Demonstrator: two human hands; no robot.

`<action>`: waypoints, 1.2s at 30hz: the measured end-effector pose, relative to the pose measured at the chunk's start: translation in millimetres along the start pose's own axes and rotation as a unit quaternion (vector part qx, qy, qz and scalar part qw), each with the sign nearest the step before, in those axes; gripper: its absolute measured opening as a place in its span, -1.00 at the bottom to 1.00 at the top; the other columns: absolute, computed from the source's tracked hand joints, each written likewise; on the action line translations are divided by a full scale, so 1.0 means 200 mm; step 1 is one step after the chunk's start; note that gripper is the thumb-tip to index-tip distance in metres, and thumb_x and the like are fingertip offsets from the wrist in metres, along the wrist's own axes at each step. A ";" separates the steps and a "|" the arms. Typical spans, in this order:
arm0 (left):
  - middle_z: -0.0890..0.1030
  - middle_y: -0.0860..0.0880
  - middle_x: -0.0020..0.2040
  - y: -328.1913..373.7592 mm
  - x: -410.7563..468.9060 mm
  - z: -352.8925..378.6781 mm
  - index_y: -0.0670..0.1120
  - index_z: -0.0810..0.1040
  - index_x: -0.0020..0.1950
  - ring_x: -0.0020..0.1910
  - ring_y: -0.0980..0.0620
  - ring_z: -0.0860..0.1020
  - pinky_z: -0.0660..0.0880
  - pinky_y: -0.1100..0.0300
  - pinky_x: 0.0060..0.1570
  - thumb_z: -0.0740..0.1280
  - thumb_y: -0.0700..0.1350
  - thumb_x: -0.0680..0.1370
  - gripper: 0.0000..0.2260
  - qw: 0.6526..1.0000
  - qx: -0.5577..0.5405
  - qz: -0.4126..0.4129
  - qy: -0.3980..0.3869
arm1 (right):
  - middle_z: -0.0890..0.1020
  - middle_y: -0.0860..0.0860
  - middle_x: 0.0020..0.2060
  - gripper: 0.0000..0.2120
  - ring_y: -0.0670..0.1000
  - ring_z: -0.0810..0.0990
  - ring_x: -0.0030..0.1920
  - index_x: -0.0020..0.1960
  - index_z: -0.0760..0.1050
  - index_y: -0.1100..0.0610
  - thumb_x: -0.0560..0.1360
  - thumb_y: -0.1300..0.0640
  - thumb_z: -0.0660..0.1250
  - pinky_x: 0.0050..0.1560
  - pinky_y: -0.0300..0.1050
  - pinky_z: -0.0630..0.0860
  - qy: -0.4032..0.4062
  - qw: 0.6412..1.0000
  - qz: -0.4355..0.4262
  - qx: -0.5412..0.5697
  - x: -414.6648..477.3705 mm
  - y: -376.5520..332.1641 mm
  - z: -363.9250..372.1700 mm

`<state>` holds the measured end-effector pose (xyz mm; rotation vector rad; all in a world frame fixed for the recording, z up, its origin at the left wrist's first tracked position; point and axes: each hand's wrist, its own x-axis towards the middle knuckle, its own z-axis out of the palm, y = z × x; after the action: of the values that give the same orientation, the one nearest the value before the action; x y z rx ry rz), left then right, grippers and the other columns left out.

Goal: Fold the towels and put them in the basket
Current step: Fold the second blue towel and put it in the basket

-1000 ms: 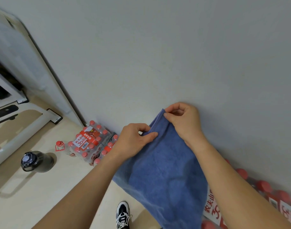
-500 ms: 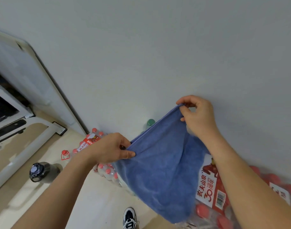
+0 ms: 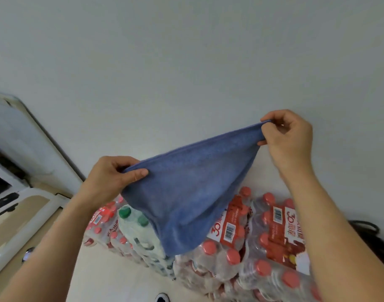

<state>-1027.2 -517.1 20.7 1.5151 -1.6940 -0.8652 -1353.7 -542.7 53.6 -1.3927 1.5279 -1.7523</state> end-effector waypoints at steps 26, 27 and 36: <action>0.62 0.29 -0.23 -0.10 -0.26 0.50 0.04 0.68 -0.09 -0.23 0.20 0.59 0.49 0.38 -0.07 0.52 -0.31 0.37 -0.74 0.967 0.134 0.216 0.030 | 0.53 -0.07 -0.42 -0.84 -0.09 0.44 -0.39 -0.28 0.48 0.05 0.33 0.26 0.18 -0.36 -0.30 0.37 0.033 0.990 0.072 -0.120 -0.78 0.22 -0.77; 0.65 0.18 -0.23 -0.21 -0.30 0.54 0.00 0.69 -0.12 -0.25 0.12 0.60 0.50 0.32 -0.12 0.53 -0.30 0.35 -0.77 0.962 0.163 0.217 -0.004 | 0.50 -0.05 -0.45 -0.82 -0.09 0.41 -0.43 -0.30 0.48 0.00 0.32 0.26 0.19 -0.41 -0.30 0.33 0.011 0.985 0.103 -0.140 -0.88 0.30 -0.76; 0.64 0.12 -0.16 -0.56 -0.49 0.64 -0.02 0.66 -0.17 -0.22 0.13 0.59 0.54 0.26 -0.11 0.48 -0.39 0.35 -0.73 0.986 0.080 0.116 -0.087 | 0.58 0.04 -0.26 -0.75 -0.01 0.53 -0.22 -0.28 0.50 0.12 0.36 0.46 0.33 -0.19 -0.25 0.45 -0.059 0.932 0.182 -0.307 -1.31 0.51 -0.73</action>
<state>-1068.8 -425.3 -148.1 1.3407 -2.0631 -0.7708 -1403.3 -288.3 -127.1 -1.3190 2.2058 -0.9863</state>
